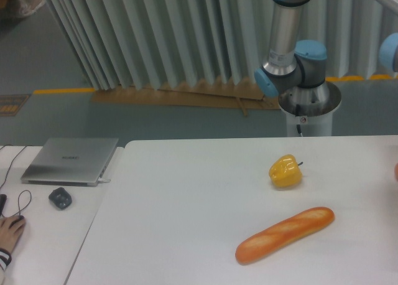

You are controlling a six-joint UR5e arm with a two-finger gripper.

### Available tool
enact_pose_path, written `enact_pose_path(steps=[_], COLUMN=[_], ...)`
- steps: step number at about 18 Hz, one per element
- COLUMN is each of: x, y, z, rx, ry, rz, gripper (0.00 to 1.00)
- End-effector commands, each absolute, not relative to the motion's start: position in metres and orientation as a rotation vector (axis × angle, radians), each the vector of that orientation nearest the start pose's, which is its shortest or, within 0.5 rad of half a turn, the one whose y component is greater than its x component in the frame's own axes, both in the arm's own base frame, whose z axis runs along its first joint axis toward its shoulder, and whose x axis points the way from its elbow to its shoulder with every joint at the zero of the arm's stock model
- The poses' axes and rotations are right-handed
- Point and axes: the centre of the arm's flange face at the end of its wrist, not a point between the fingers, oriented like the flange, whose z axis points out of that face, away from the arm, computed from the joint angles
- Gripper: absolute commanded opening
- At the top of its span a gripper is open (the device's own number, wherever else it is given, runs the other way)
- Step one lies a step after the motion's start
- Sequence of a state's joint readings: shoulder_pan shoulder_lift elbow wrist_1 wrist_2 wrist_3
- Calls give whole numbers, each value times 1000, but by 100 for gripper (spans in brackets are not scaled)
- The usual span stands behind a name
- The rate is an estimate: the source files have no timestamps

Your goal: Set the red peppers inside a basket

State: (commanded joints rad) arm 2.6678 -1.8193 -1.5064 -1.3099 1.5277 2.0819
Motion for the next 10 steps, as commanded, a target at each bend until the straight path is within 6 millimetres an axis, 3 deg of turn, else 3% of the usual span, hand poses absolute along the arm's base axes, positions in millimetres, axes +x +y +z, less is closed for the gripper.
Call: enact_pose_path(steps=[6,10], x=[-425,-418], y=[432,439], z=[419,419], rx=[-2763,-2759], ry=[1417,1430], rz=[108,105], gripper=[100,100])
